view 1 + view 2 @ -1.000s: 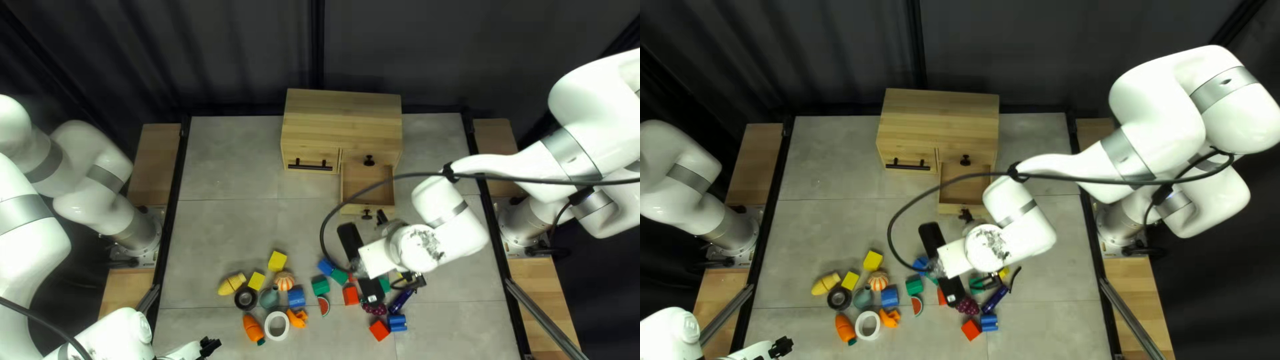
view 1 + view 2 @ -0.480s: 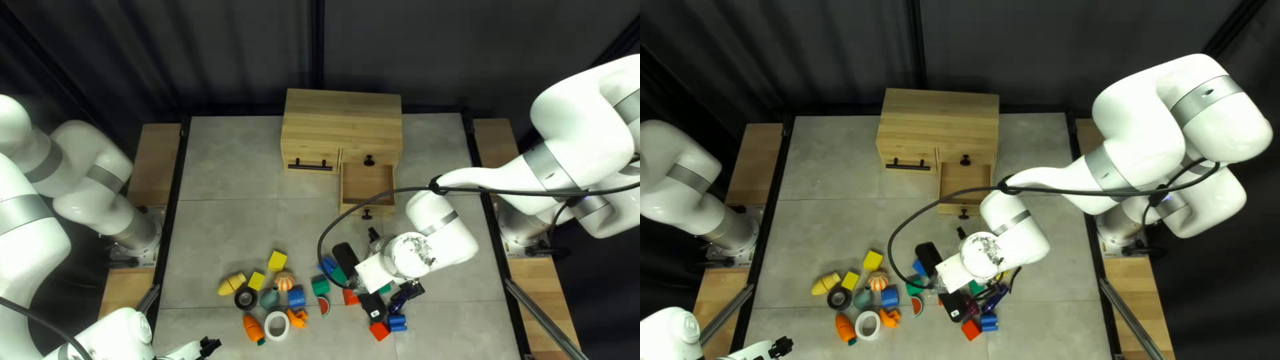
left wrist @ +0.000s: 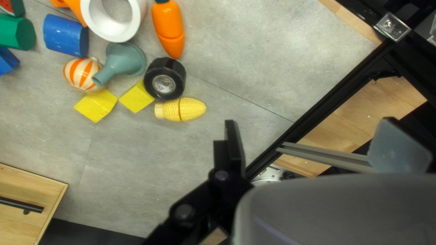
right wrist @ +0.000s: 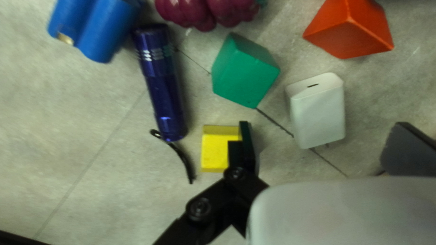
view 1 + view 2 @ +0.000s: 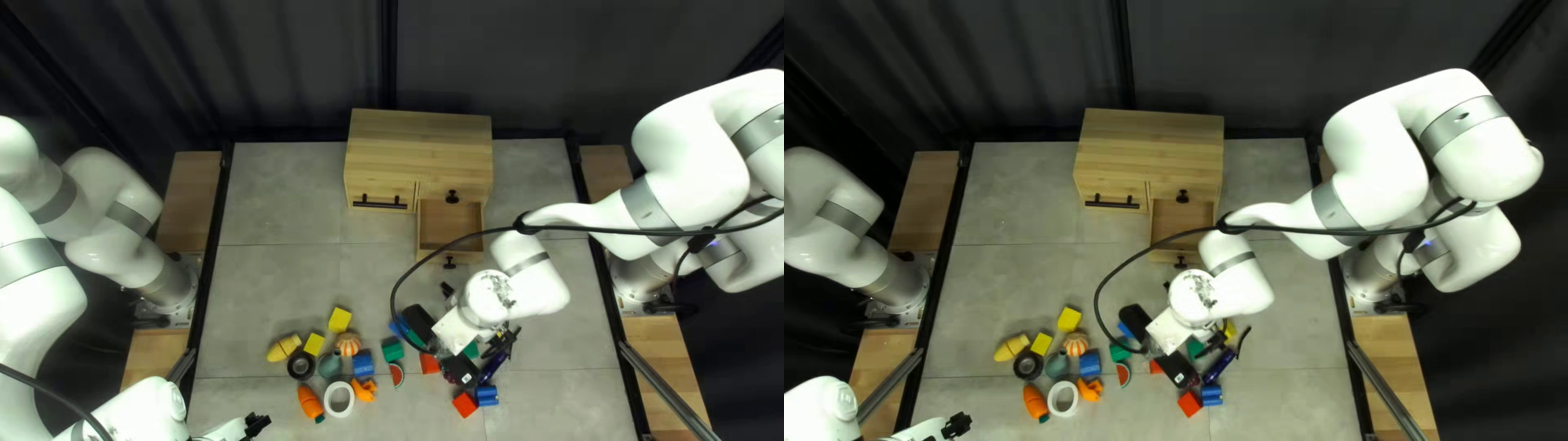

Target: Open drawers and place objects into drawer and close

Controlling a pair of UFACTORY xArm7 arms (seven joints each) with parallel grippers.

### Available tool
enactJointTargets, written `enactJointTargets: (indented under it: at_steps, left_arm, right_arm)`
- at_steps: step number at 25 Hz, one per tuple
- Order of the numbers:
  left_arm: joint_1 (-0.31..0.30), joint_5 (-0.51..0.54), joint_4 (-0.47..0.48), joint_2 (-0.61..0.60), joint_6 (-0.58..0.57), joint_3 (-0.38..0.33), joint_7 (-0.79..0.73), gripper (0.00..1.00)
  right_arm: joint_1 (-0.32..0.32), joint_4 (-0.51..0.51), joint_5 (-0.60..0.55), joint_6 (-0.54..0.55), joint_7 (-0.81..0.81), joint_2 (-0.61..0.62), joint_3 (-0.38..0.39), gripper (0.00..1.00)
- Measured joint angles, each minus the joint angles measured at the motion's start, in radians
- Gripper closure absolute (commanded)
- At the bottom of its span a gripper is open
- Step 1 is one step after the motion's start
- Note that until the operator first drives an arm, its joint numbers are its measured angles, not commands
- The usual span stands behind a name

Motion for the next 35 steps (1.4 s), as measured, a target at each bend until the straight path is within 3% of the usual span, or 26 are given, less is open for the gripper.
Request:
enactJointTargets:
  at_steps: [23,24,25,26,27,29,35]
  left_arm:
    - [0.0,0.0,0.0,0.0,0.0,0.0,0.0,0.0]
    - [0.0,0.0,0.0,0.0,0.0,0.0,0.0,0.0]
    - [0.0,0.0,0.0,0.0,0.0,0.0,0.0,0.0]
    - [0.0,0.0,0.0,0.0,0.0,0.0,0.0,0.0]
    - [0.0,0.0,0.0,0.0,0.0,0.0,0.0,0.0]
    - [0.0,0.0,0.0,0.0,0.0,0.0,0.0,0.0]
    - [0.0,0.0,0.0,0.0,0.0,0.0,0.0,0.0]
  right_arm:
    - [-0.026,0.01,0.039,-0.046,-0.054,0.068,0.004,0.0]
    - [-0.026,0.01,0.039,-0.047,-0.054,0.071,0.004,0.04]
    - [-0.026,0.012,0.039,-0.048,-0.053,0.074,0.004,0.27]
    - [-0.026,0.013,0.039,-0.049,-0.053,0.076,0.004,0.41]
    - [-0.026,0.015,0.039,-0.049,-0.052,0.078,0.004,0.89]
    - [-0.024,0.017,0.037,-0.049,-0.051,0.082,0.004,0.96]
    - [-0.019,0.025,0.03,-0.039,-0.036,0.081,0.001,0.95]
